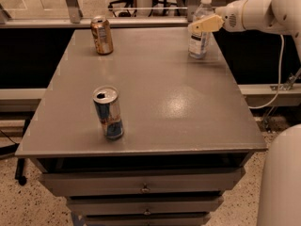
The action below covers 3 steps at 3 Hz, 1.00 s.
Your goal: Move blue plastic bottle near orange can
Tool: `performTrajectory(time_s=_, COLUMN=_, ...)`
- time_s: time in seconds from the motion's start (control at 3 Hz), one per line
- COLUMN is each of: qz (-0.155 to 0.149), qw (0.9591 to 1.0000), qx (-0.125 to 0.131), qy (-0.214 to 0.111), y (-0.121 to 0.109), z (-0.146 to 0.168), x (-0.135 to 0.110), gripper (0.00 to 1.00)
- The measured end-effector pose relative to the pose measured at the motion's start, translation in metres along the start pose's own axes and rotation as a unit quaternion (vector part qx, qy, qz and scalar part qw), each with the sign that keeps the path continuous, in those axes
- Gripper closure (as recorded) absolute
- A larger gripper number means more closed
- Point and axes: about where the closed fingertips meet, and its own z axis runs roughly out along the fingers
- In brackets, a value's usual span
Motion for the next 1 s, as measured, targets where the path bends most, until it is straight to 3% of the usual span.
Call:
performTrajectory(time_s=0.67, qz=0.017, qw=0.9994, qx=-0.016, qy=-0.025, y=0.002, z=-0.001, x=-0.009, gripper=0.65)
performTrajectory(time_s=1.0, qz=-0.001, qw=0.9983, qx=-0.027, qy=-0.052, y=0.015, z=-0.019, x=-0.036, gripper=0.89)
